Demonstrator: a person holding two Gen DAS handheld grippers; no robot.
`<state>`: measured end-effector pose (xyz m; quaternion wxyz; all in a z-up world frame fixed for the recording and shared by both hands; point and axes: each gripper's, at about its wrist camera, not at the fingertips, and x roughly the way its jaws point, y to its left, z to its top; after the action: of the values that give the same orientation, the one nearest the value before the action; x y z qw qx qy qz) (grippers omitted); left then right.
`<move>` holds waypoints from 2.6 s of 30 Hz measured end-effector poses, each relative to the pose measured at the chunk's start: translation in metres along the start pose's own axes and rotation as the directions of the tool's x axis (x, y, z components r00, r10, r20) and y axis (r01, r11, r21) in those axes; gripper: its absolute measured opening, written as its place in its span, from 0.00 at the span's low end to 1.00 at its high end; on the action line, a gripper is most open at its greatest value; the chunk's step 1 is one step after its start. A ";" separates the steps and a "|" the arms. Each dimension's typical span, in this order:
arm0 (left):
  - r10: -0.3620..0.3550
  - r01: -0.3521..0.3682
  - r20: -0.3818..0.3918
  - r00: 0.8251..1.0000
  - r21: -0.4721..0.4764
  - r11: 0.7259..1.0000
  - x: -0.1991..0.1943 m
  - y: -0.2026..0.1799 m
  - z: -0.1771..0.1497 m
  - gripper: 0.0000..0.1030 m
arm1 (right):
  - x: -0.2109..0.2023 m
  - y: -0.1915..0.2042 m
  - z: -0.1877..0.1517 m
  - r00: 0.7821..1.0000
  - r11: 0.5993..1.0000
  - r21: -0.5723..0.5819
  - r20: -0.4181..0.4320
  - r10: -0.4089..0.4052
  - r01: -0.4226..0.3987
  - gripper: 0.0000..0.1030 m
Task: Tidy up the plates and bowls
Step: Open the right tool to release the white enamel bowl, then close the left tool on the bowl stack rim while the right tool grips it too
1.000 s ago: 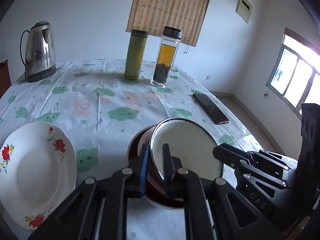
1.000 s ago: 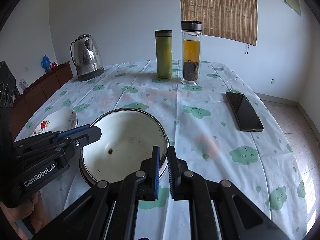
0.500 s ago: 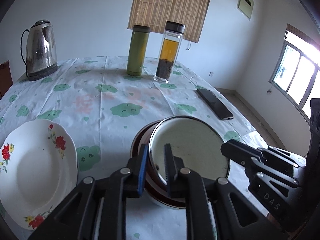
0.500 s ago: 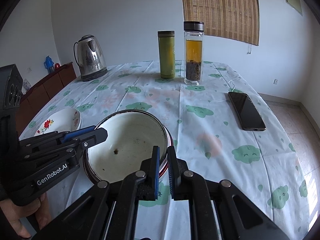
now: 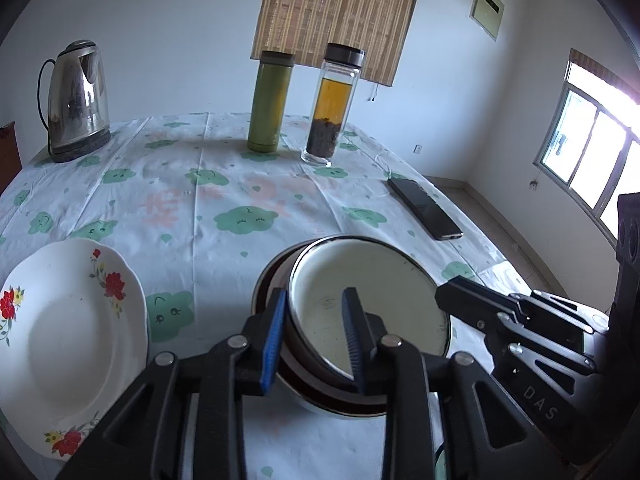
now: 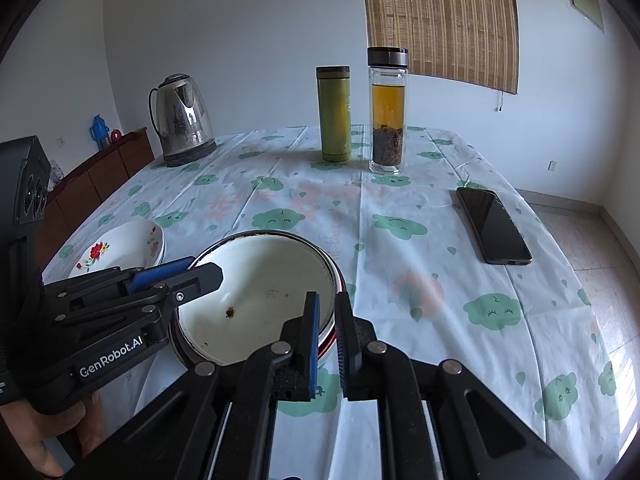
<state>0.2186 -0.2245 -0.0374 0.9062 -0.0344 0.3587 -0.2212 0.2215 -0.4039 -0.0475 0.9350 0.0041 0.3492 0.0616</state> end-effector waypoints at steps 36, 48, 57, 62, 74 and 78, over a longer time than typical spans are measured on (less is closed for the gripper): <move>0.017 -0.017 -0.027 0.999 -0.017 1.000 0.005 0.002 -0.008 0.60 | 0.002 -0.009 -0.005 1.000 0.999 0.049 0.002 0.004 -0.004 0.43; 0.010 -0.012 -0.079 0.997 -0.026 1.000 0.014 0.005 -0.013 0.57 | 0.013 -0.011 -0.008 0.997 0.992 0.120 -0.055 0.051 -0.044 0.43; 0.002 -0.005 -0.085 0.996 -0.036 0.999 0.017 0.009 -0.014 0.53 | 0.017 -0.007 -0.009 0.997 0.989 0.146 -0.070 0.044 -0.033 0.28; 0.013 -0.016 -0.080 0.997 -0.031 0.999 0.017 0.008 -0.014 0.52 | 0.019 -0.004 -0.008 0.998 0.992 0.128 -0.070 0.004 0.005 0.24; 0.017 -0.020 -0.051 0.999 -0.066 0.998 0.009 0.013 -0.011 0.42 | 0.013 0.003 -0.004 0.998 0.994 0.102 -0.049 -0.031 0.036 0.21; 0.013 -0.016 -0.046 0.999 -0.073 0.997 0.006 0.014 -0.011 0.42 | 0.011 0.001 -0.002 0.999 0.993 0.111 -0.043 -0.022 0.026 0.21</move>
<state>0.2208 -0.2131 -0.0523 0.8975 -0.0600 0.3873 -0.2021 0.2286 -0.4020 -0.0562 0.9265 0.0510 0.3715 0.0308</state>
